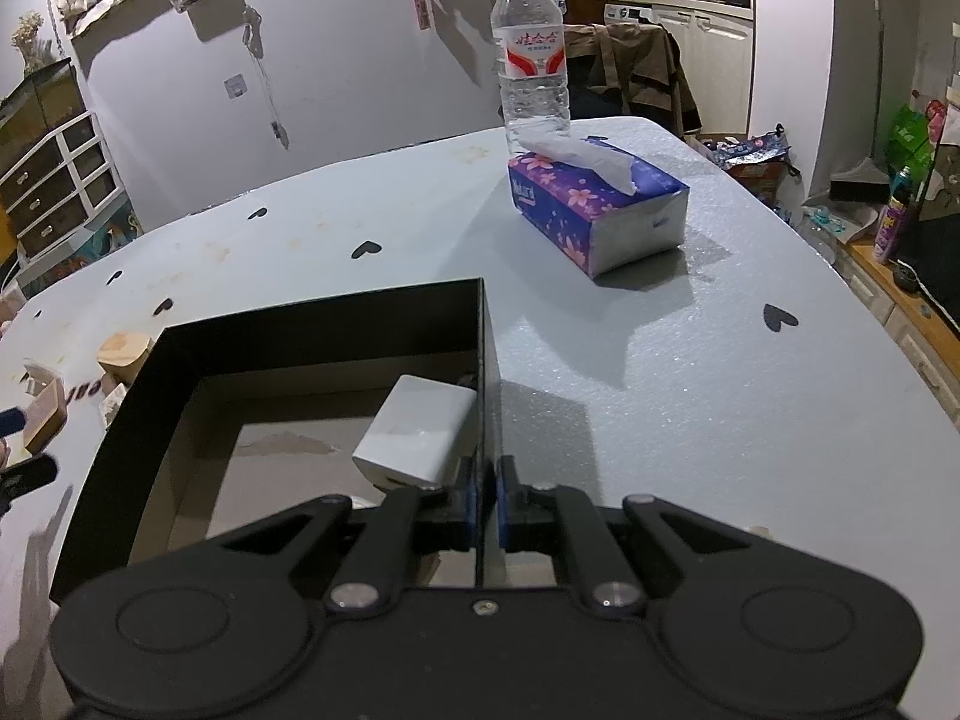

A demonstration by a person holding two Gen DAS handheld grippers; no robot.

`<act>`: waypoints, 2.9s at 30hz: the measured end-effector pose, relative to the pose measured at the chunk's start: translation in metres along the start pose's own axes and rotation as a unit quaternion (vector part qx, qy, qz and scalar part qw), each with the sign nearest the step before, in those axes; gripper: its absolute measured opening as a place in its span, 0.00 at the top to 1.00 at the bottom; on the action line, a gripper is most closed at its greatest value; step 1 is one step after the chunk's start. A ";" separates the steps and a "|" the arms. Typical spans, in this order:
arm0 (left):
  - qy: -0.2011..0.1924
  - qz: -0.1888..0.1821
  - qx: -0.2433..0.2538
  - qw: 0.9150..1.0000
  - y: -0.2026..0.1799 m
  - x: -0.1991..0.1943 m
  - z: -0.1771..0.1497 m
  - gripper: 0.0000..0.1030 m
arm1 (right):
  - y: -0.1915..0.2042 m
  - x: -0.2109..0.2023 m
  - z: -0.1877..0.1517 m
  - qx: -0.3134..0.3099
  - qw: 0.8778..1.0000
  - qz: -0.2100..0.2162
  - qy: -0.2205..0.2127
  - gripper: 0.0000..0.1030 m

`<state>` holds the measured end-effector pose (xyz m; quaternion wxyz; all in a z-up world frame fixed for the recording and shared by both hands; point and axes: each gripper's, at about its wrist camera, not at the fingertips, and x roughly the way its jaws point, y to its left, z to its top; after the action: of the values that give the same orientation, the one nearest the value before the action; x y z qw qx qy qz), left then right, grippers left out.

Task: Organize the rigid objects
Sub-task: 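Grasp the UV gel polish box and wooden brush with the left tool, then carry the gel polish box and brush with the left tool into the black box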

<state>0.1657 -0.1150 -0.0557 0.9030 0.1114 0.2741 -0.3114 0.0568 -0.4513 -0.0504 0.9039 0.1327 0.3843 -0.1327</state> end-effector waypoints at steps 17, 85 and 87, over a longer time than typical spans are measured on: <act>0.021 -0.031 0.076 0.996 0.022 0.076 0.008 0.05 | 0.003 -0.001 -0.001 0.005 1.000 -0.015 -0.007 0.95; 0.143 -0.008 -0.112 0.983 -0.155 0.123 0.092 0.17 | 0.010 0.000 -0.004 0.004 0.999 -0.034 -0.016 0.94; 0.136 0.010 -0.100 0.986 -0.158 0.124 0.092 0.17 | 0.010 0.000 -0.004 0.004 0.999 -0.032 -0.017 0.94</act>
<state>0.1878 -0.3349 -0.0548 0.8671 0.0641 0.4229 -0.2552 0.0571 -0.4407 -0.0519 0.9049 0.1219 0.3726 -0.1658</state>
